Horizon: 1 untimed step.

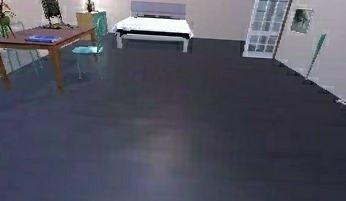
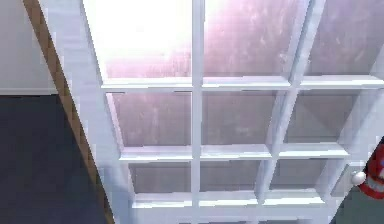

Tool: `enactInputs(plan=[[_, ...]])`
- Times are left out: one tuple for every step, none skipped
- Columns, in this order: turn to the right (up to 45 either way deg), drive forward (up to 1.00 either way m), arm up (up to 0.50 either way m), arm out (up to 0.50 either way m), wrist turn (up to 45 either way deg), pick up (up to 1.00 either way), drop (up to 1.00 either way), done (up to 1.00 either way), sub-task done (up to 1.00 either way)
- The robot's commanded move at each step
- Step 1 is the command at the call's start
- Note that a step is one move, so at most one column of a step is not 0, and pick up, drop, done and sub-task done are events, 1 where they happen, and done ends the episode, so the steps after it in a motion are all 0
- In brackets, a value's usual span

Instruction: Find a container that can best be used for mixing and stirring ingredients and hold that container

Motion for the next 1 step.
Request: enactInputs(plan=[[0.0, 0.55, 0.00, 0.00, 0.0, 0.00, 0.00, 0.00, 0.00]])
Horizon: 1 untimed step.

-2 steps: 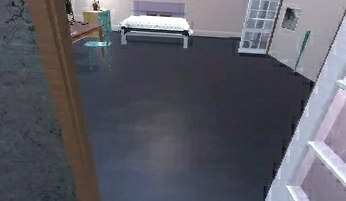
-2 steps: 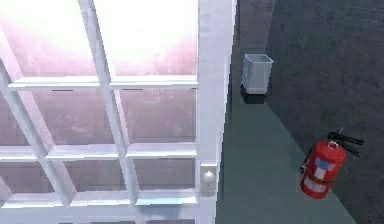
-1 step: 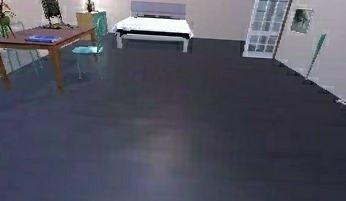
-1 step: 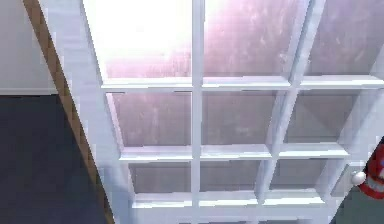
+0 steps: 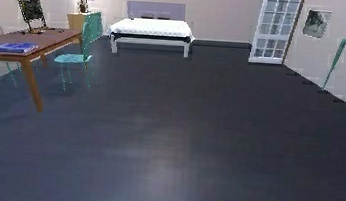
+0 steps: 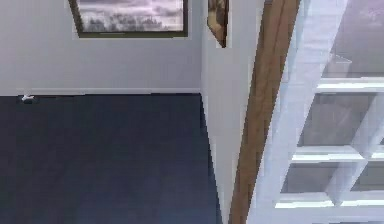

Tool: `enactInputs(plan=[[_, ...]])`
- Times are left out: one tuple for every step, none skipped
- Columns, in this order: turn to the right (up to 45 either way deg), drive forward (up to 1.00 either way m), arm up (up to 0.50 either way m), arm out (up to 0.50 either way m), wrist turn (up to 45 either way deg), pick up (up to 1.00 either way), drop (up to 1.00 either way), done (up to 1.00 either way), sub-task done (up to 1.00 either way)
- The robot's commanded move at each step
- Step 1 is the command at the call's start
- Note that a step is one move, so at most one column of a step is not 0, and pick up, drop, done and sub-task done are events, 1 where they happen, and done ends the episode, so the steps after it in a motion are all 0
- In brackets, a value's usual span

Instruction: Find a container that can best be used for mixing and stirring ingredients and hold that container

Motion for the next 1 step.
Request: enactInputs(plan=[[0.0, 0.30, 0.00, 0.00, 0.0, 0.00, 0.00, 0.00, 0.00]])
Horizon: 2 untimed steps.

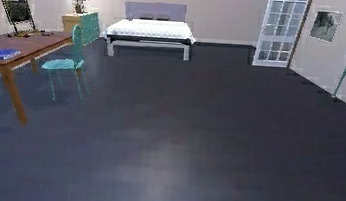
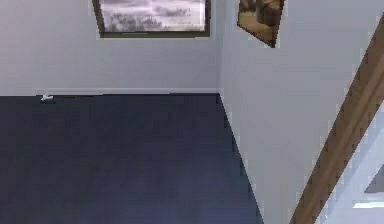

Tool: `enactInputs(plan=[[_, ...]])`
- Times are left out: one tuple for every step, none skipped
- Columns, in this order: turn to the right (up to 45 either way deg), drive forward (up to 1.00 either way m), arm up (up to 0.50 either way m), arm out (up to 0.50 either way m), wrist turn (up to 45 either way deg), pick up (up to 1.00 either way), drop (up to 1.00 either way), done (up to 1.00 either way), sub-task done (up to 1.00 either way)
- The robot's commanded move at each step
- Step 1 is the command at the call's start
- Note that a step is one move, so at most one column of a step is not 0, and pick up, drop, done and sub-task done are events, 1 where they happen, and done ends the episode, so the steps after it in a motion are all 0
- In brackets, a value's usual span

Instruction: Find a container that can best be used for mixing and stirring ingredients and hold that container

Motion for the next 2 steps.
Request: enactInputs(plan=[[12.0, 0.00, 0.00, 0.00, 0.0, 0.00, 0.00, 0.00, 0.00], [3.0, 0.00, 0.00, 0.00, 0.0, 0.00, 0.00, 0.00, 0.00]])
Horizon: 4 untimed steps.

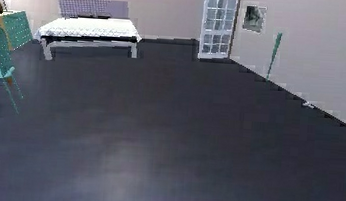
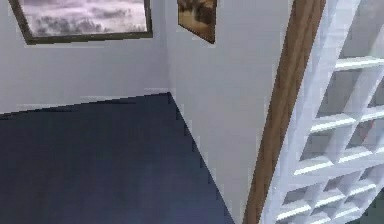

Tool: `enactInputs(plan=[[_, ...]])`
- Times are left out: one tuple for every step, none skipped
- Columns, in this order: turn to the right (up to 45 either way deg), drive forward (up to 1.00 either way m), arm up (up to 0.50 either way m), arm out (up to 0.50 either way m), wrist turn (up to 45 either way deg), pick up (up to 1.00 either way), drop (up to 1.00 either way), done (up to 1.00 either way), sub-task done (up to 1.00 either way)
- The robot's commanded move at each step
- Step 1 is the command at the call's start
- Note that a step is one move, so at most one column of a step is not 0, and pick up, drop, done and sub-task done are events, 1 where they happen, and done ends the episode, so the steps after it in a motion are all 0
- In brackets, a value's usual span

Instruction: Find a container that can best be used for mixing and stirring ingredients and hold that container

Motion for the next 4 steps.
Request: enactInputs(plan=[[0.0, 1.00, 0.00, 0.00, 0.0, 0.00, 0.00, 0.00, 0.00], [0.0, 1.00, 0.00, 0.00, 0.0, 0.00, 0.00, 0.00, 0.00], [0.0, 1.00, 0.00, 0.00, 0.0, 0.00, 0.00, 0.00, 0.00], [0.0, 1.00, 0.00, 0.00, 0.0, 0.00, 0.00, 0.00, 0.00]])
